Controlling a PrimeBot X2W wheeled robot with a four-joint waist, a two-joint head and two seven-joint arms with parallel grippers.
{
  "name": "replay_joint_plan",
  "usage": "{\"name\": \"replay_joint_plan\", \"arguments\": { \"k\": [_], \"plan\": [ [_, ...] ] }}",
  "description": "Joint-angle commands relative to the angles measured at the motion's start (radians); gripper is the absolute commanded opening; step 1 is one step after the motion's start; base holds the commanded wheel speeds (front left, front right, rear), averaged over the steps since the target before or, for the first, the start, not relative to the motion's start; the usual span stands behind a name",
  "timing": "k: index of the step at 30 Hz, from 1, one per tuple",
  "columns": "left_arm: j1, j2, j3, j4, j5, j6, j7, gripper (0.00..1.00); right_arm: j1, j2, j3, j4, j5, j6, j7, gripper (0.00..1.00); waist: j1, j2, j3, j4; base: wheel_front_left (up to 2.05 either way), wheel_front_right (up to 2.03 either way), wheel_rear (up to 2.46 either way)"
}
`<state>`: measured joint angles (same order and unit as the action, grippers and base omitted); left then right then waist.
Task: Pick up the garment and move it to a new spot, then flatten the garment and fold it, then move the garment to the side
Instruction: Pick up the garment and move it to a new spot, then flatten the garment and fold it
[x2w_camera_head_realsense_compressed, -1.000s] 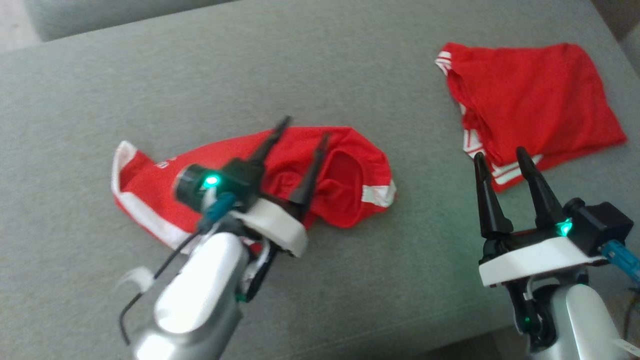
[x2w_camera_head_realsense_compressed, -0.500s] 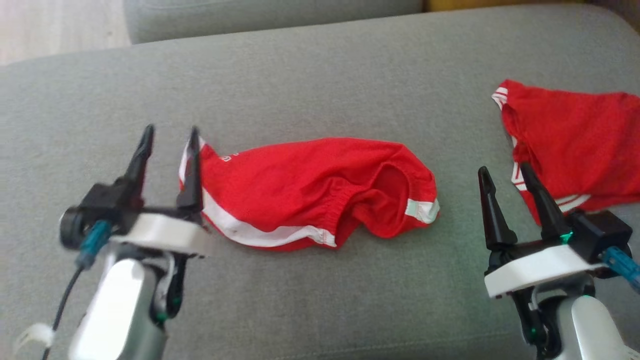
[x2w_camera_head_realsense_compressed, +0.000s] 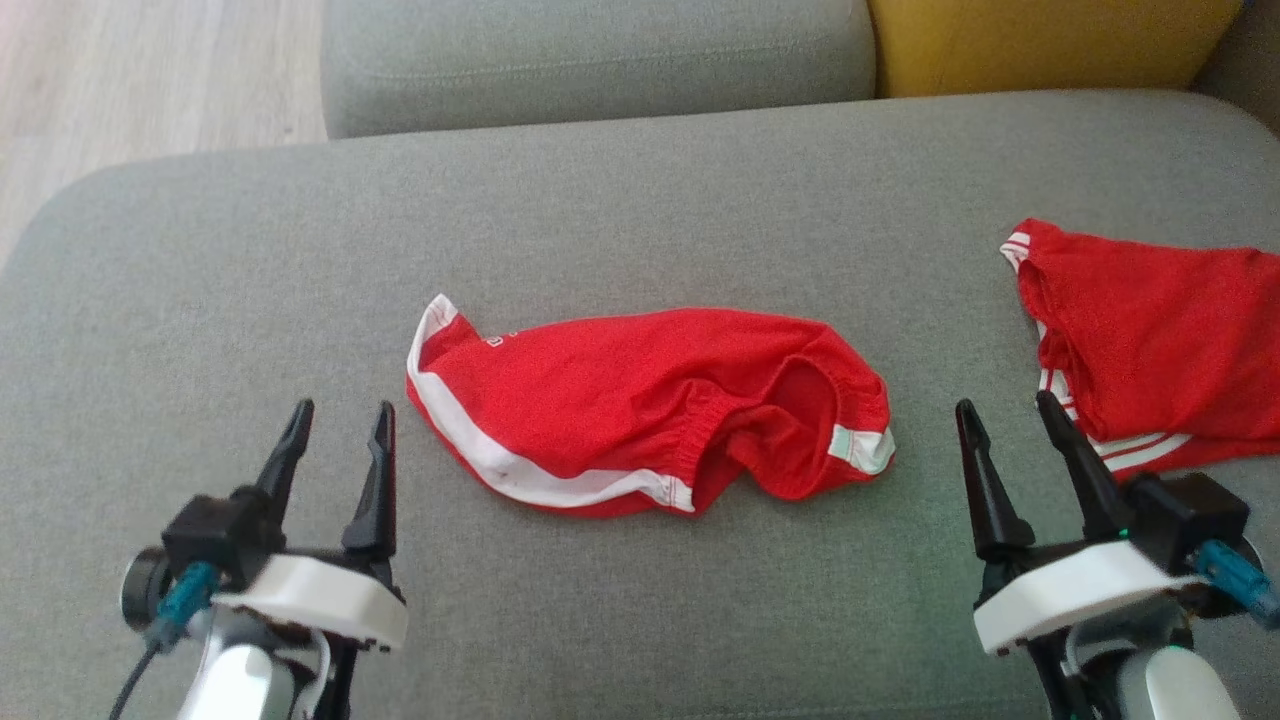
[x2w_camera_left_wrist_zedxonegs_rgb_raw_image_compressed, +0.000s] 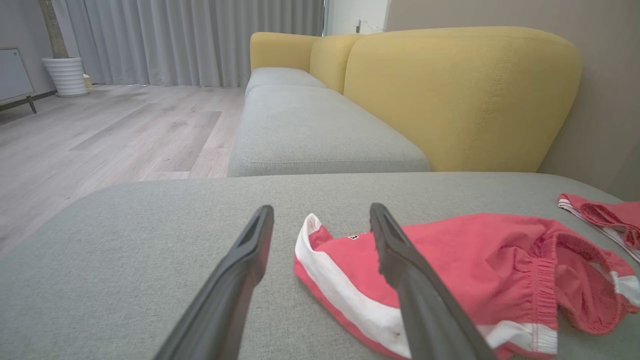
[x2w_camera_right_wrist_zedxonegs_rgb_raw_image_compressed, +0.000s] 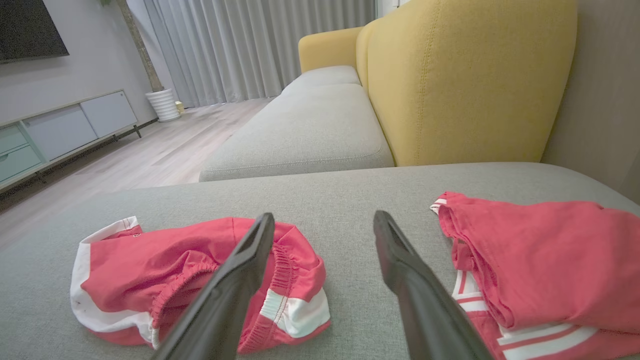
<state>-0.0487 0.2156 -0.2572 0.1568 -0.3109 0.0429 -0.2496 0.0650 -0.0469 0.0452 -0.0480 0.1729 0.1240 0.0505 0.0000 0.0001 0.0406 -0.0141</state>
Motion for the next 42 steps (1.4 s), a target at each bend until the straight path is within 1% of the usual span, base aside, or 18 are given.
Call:
{"name": "replay_joint_plan", "arguments": {
  "k": [1,12,31,34,40,41,42],
  "plan": [
    [-0.032,0.022,0.030,-0.038,-0.005,-0.003,-0.011,1.00,-0.020,-0.003,0.018,-0.041,-0.009,0.007,0.001,1.00,0.0000,-0.0001,-0.007,0.000,0.00,0.00,0.00],
    [0.024,0.027,0.013,-0.065,-0.006,0.015,0.010,1.00,0.015,-0.003,0.016,-0.064,-0.005,0.007,0.017,1.00,0.0000,-0.0001,-0.031,-0.001,0.00,0.00,0.00],
    [0.018,0.033,-0.002,-0.062,-0.012,0.027,0.018,1.00,0.012,-0.003,0.023,-0.062,-0.001,0.007,0.023,1.00,0.0000,-0.0001,-0.027,0.006,0.00,0.00,0.00],
    [0.011,0.033,-0.006,-0.063,-0.008,0.027,0.015,1.00,0.008,-0.003,0.047,-0.048,0.001,0.007,0.030,1.00,0.0000,-0.0001,-0.020,0.014,0.00,0.00,0.00],
    [-0.036,0.027,-0.021,-0.075,0.004,0.022,0.009,1.00,-0.037,-0.009,0.186,0.059,0.022,0.007,0.051,1.00,0.0000,-0.0001,0.019,0.057,0.00,0.00,0.00],
    [-0.036,0.027,-0.021,-0.075,0.004,0.022,0.009,1.00,-0.037,-0.009,0.186,0.059,0.022,0.007,0.051,1.00,0.0000,-0.0001,0.019,0.057,0.00,0.00,0.00],
    [-0.044,0.025,-0.022,-0.077,0.006,0.022,0.008,1.00,-0.050,-0.009,0.214,0.085,0.032,0.007,0.049,1.00,0.0000,-0.0001,0.024,0.066,0.00,0.00,0.00]
  ]
}}
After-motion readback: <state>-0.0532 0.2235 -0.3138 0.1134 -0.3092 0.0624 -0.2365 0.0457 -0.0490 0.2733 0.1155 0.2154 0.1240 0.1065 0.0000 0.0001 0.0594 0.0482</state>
